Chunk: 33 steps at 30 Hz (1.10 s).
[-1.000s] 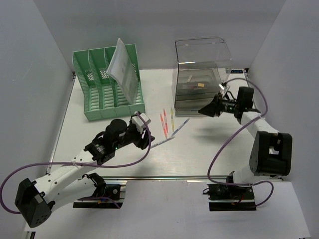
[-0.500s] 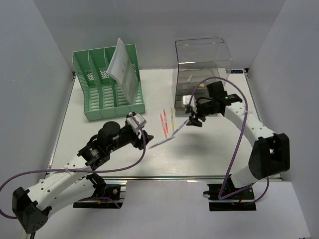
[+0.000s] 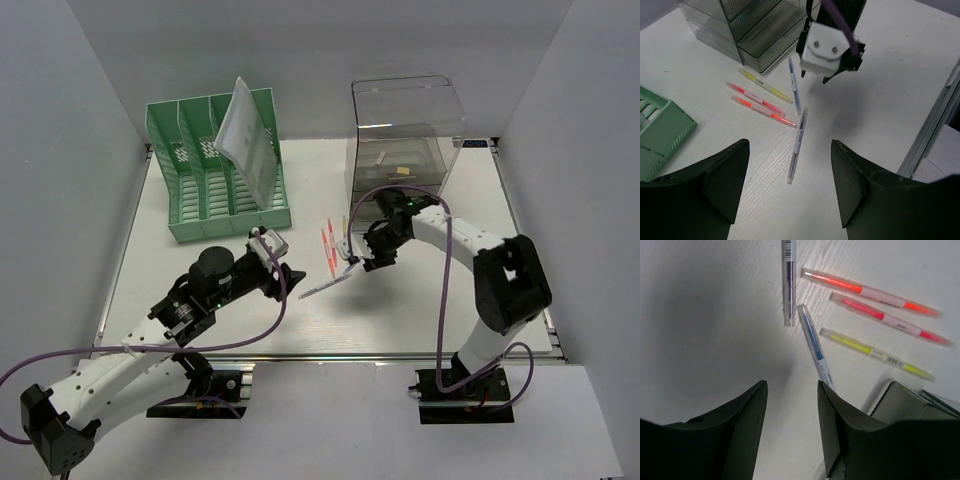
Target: Organize the desk
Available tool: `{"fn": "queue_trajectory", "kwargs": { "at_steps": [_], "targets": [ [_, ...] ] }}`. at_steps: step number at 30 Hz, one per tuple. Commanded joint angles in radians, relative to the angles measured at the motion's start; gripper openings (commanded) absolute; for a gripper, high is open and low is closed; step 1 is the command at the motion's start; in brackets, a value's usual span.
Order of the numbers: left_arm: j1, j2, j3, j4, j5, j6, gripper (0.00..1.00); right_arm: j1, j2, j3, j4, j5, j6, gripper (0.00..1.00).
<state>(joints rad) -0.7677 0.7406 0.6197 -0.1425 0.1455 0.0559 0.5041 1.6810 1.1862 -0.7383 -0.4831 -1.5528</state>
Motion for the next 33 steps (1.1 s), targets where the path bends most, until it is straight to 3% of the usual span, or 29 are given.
{"fn": "queue_trajectory", "kwargs": {
  "at_steps": [1, 12, 20, 33],
  "targets": [
    [-0.002, -0.024, 0.017, 0.006, 0.023, 0.01, 0.76, 0.021, 0.054, 0.064, -0.021, 0.06, -0.046, 0.5],
    [-0.002, -0.058, 0.015, 0.011, 0.04, 0.007, 0.76, 0.028, 0.21, 0.179, -0.006, 0.143, -0.039, 0.48],
    [-0.002, -0.066, 0.014, 0.011, 0.037, 0.01, 0.76, 0.031, 0.31, 0.286, -0.117, 0.176, -0.078, 0.46],
    [-0.002, -0.066, 0.008, 0.009, 0.022, 0.013, 0.76, 0.056, 0.362, 0.277, -0.157, 0.245, -0.07, 0.42]
  ]
}}
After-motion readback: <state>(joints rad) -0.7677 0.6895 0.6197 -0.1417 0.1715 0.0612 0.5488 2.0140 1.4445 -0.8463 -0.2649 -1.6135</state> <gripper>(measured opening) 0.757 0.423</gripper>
